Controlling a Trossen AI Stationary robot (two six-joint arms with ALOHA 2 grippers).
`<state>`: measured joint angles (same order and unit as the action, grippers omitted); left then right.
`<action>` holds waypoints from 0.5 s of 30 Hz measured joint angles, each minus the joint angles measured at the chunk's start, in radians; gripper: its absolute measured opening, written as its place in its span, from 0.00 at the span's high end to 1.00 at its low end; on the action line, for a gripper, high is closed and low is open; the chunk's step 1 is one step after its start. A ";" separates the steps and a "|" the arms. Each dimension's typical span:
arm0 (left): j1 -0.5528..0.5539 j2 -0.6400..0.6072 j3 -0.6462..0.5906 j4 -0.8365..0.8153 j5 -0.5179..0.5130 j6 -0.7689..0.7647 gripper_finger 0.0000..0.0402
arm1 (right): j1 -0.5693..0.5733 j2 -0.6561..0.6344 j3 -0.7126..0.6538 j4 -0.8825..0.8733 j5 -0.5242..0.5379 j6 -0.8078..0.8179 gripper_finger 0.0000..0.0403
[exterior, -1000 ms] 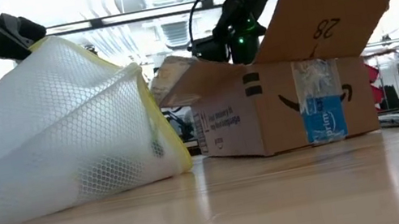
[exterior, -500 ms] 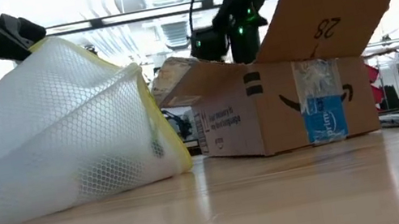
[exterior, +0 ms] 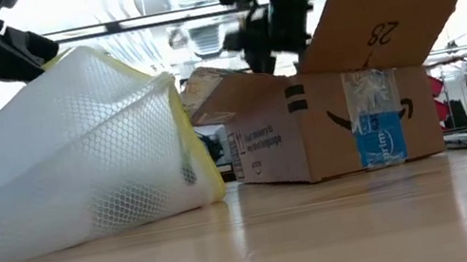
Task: Unpack boxes
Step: Put the playing cards into the transparent zip lock bag
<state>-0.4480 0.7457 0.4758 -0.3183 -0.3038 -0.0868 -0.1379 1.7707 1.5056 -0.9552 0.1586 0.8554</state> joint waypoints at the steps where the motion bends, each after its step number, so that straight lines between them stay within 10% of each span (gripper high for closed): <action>1: 0.000 0.000 -0.007 0.015 0.000 0.000 1.00 | 0.027 -0.007 0.005 0.004 0.001 -0.011 0.30; 15: 0.000 0.029 -0.013 0.133 -0.025 0.049 1.00 | 0.264 0.055 0.115 0.322 -0.040 -0.098 0.30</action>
<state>-0.4477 0.7750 0.4629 -0.1849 -0.3289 -0.0378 0.1262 1.8254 1.6204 -0.6336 0.1183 0.7574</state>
